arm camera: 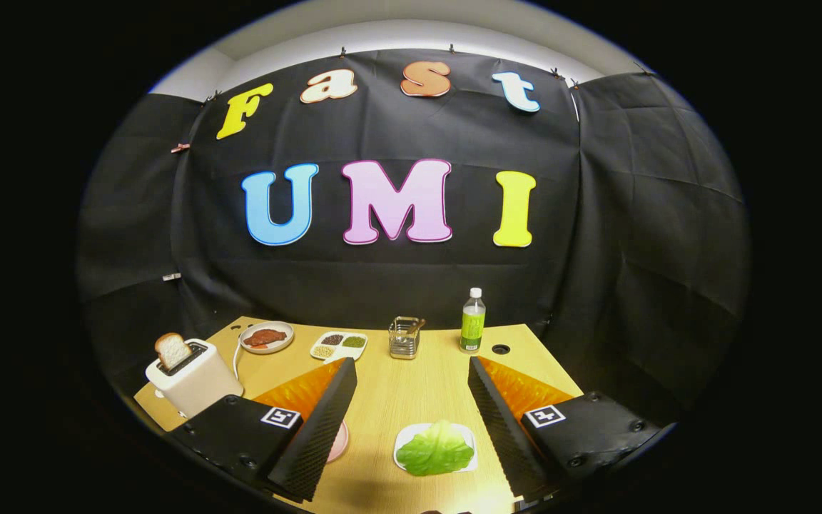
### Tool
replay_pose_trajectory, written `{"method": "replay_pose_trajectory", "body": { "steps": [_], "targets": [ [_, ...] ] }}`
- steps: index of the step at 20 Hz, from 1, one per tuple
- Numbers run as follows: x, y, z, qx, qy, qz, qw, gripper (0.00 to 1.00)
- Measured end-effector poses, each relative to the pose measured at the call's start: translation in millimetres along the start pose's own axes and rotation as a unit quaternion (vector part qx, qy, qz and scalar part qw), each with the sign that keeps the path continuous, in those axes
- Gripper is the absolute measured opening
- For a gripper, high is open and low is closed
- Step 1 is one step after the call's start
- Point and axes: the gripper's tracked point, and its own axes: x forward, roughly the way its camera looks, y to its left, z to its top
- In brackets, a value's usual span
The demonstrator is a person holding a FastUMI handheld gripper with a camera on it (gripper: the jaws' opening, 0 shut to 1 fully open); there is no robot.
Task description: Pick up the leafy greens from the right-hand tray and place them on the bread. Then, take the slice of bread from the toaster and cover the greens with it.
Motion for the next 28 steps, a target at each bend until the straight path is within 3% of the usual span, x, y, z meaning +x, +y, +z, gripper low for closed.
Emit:
{"method": "replay_pose_trajectory", "body": {
  "steps": [7, 15, 20, 25, 28],
  "targets": [
    [25, -15, -72, 0.011, 0.082, 0.009, 0.997, 0.98],
    [58, -28, -168, 0.010, 0.187, 0.031, 0.982, 0.97],
    [82, -39, -219, -0.002, 0.236, 0.021, 0.972, 0.98],
    [100, -44, -252, -0.032, 0.266, 0.010, 0.963, 0.98],
    [106, -47, -263, -0.017, 0.280, -0.001, 0.960, 0.98]
  ]
}}
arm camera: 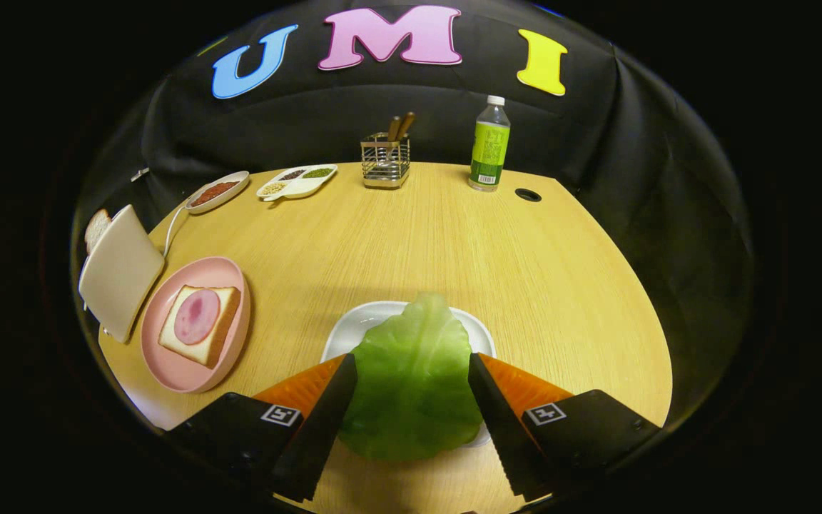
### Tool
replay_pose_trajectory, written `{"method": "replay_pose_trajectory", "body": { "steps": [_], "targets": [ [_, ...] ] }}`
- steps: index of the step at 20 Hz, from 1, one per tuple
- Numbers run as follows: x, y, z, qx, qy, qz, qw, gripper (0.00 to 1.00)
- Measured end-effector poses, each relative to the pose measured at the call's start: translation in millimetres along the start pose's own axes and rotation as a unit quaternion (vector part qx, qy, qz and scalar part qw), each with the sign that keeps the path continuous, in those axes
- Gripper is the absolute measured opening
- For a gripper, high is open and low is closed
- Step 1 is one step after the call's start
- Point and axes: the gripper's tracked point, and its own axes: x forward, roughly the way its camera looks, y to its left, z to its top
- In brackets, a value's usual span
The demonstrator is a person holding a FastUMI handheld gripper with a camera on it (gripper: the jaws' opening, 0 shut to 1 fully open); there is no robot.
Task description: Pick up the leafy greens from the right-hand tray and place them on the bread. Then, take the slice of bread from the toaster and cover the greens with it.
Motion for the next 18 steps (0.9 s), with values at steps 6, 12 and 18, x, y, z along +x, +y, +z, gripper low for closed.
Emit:
{"method": "replay_pose_trajectory", "body": {
  "steps": [6, 12, 18],
  "targets": [
    [11, -2, -17, 0.010, 0.030, 0.001, 0.999, 0.96],
    [12, -4, -17, 0.015, 0.041, 0.001, 0.999, 0.70],
    [11, 0, -15, -0.005, 0.038, 0.020, 0.999, 0.29]
  ]
}}
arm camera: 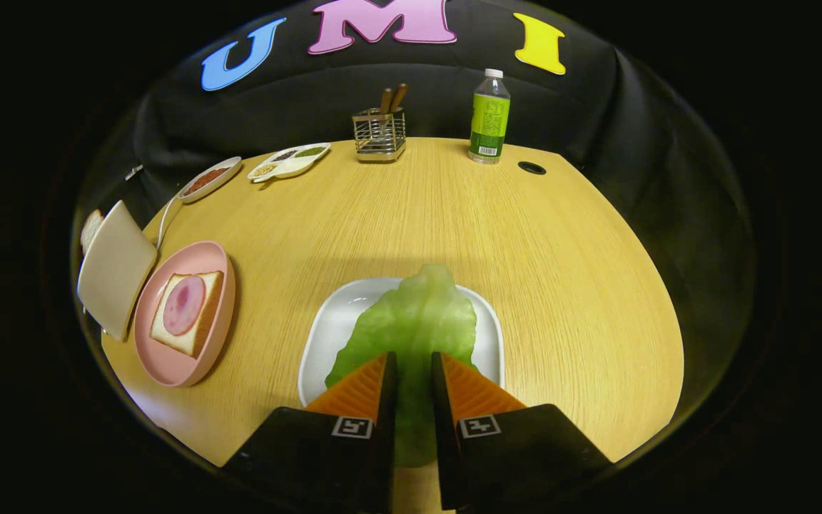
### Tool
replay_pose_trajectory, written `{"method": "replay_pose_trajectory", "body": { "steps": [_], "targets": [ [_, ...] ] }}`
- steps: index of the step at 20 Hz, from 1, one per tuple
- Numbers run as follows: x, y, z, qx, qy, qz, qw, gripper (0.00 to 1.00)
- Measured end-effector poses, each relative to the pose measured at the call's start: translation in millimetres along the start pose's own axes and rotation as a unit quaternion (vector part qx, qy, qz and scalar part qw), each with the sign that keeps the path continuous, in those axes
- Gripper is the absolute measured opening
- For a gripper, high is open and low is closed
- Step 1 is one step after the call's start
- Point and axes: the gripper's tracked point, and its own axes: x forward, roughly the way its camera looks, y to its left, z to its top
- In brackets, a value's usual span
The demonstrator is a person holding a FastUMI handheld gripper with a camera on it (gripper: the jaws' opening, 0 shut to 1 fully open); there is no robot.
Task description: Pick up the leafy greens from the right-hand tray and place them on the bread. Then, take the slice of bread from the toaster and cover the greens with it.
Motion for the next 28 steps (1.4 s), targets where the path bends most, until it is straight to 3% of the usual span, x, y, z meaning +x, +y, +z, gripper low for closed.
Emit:
{"method": "replay_pose_trajectory", "body": {
  "steps": [1, 2, 7, 20, 28],
  "targets": [
    [-1, -1, 0, 0.003, 0.002, 0.001, 1.000, 0.26],
    [1, -1, 0, 0.004, 0.001, 0.007, 1.000, 0.15],
    [0, 3, 1, 0.036, 0.019, 0.058, 0.998, 0.05],
    [-54, 19, 55, 0.033, -0.012, 0.053, 0.998, 0.05],
    [-91, 79, 82, 0.011, -0.024, 0.064, 0.998, 0.05]
  ]
}}
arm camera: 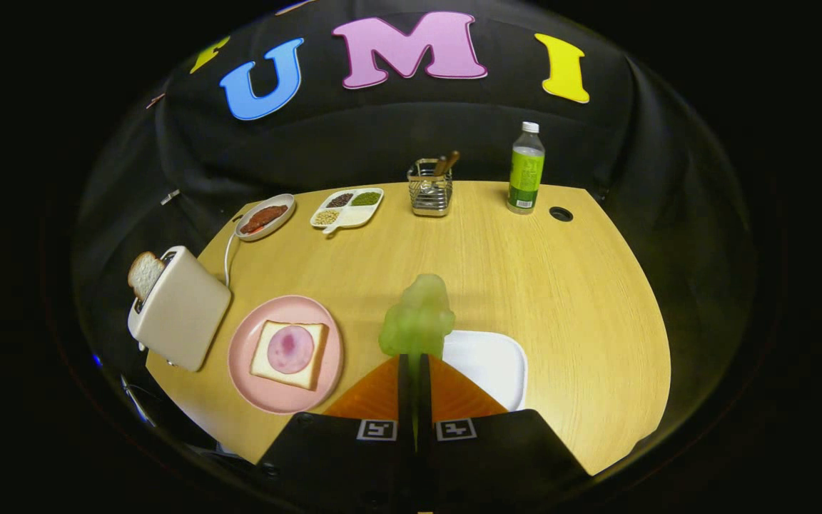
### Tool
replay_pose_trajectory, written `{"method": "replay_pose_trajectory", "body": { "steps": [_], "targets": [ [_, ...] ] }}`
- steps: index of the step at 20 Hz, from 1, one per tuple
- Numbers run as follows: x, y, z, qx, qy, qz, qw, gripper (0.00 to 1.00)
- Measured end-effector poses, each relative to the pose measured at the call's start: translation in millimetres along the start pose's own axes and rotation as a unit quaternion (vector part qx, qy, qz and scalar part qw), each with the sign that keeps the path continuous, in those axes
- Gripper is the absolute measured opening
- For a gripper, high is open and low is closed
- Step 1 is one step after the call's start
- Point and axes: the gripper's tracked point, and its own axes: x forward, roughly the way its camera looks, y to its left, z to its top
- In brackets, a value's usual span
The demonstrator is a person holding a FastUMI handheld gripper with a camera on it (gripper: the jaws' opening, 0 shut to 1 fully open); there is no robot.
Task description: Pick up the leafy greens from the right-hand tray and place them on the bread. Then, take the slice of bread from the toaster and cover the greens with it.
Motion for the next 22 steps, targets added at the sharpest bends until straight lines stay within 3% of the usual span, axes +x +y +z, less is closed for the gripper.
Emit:
{"method": "replay_pose_trajectory", "body": {
  "steps": [12, 22],
  "targets": [
    [22, 122, -7, -0.041, 0.018, 0.046, 0.998, 0.05],
    [48, 163, -23, -0.053, 0.052, 0.061, 0.995, 0.05]
  ]
}}
